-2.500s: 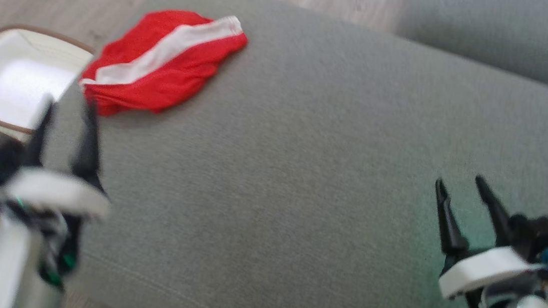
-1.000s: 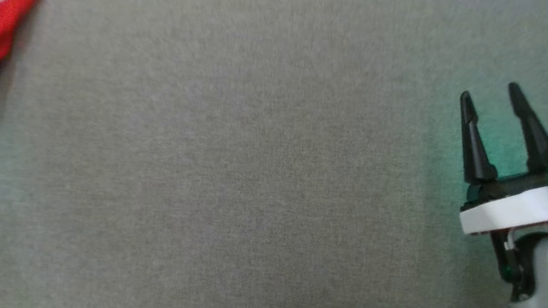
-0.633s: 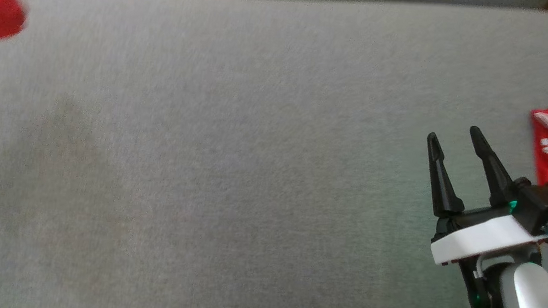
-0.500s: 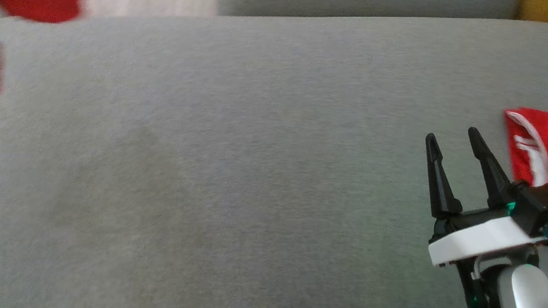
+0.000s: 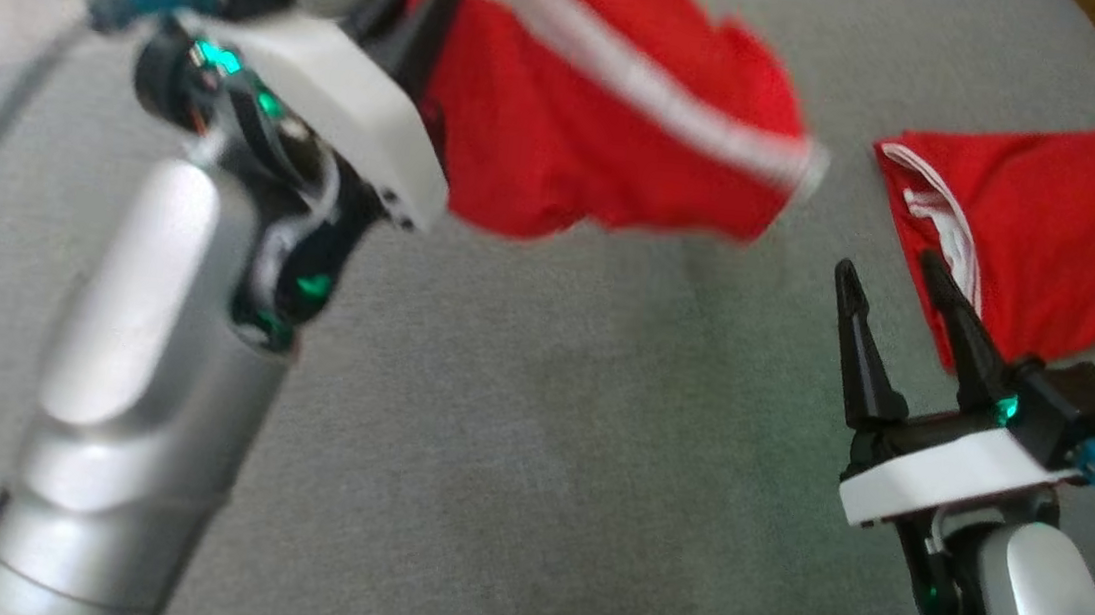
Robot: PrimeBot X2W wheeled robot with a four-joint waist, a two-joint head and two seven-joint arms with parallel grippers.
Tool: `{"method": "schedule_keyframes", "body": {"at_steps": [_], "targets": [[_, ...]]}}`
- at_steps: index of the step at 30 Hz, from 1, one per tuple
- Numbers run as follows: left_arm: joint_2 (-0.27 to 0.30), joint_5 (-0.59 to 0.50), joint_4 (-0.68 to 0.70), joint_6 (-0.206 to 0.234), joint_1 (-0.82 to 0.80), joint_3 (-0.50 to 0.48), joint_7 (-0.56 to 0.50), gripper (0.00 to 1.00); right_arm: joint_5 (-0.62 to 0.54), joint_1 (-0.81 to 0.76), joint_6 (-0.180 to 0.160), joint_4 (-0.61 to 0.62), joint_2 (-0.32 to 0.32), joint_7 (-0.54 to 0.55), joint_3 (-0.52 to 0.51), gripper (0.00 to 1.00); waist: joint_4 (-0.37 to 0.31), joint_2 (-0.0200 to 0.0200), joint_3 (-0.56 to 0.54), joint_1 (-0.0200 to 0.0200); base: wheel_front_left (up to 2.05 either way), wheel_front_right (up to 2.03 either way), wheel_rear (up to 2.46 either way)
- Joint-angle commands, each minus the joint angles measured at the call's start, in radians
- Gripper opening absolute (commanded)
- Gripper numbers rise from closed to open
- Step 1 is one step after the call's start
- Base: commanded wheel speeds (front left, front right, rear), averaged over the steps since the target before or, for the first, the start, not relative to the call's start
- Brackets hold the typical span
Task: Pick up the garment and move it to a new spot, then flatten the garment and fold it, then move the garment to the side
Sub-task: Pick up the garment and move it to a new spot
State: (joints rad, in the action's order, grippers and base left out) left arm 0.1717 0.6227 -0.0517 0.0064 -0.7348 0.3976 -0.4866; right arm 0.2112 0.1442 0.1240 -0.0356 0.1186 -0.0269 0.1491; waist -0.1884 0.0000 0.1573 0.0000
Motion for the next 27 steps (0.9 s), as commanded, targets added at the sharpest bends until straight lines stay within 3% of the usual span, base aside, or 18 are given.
{"method": "schedule_keyframes", "body": {"at_steps": [1, 10, 11, 12, 13, 20, 27], "targets": [[0.011, -0.028, -0.013, -0.008, -0.005, -0.019, 0.048, 0.0, 0.006, 0.048, 0.007, 0.032, -0.006, -0.018, 0.022, 1.0, -0.032, 0.0, 0.037, 0.0, 0.0, 0.0, 0.0], [-0.059, -0.115, -0.286, 0.021, 0.152, 0.063, 0.273, 0.0, 0.011, 0.06, 0.007, 0.009, -0.012, -0.037, 0.02, 1.0, -0.034, 0.0, 0.059, 0.0, 0.0, 0.0, 0.0], [-0.068, -0.12, -0.315, 0.023, 0.171, 0.073, 0.299, 0.11, 0.011, 0.06, 0.007, 0.007, -0.011, -0.037, 0.019, 1.0, -0.03, 0.0, 0.057, 0.0, 0.0, 0.0, 0.0], [-0.075, -0.12, -0.341, 0.021, 0.189, 0.083, 0.322, 0.78, 0.012, 0.059, 0.007, 0.005, -0.01, -0.037, 0.019, 1.0, -0.024, 0.0, 0.053, 0.0, 0.0, 0.0, 0.0], [-0.083, -0.116, -0.363, 0.017, 0.204, 0.09, 0.345, 1.0, 0.011, 0.058, 0.007, 0.003, -0.008, -0.036, 0.017, 1.0, -0.017, 0.0, 0.048, 0.0, 0.0, 0.0, 0.0], [-0.098, -0.083, -0.365, -0.007, 0.3, 0.067, 0.57, 1.0, 0.006, 0.032, 0.007, 0.007, 0.006, -0.019, 0.002, 1.0, 0.041, 0.0, -0.008, 0.0, 0.0, 0.0, 0.0], [-0.011, -0.092, -0.277, 0.005, 0.425, -0.032, 0.733, 1.0, 0.001, -0.02, 0.007, 0.017, 0.016, 0.009, -0.023, 1.0, 0.1, 0.0, -0.071, 0.0, 0.0, 0.0, 0.0]]}}
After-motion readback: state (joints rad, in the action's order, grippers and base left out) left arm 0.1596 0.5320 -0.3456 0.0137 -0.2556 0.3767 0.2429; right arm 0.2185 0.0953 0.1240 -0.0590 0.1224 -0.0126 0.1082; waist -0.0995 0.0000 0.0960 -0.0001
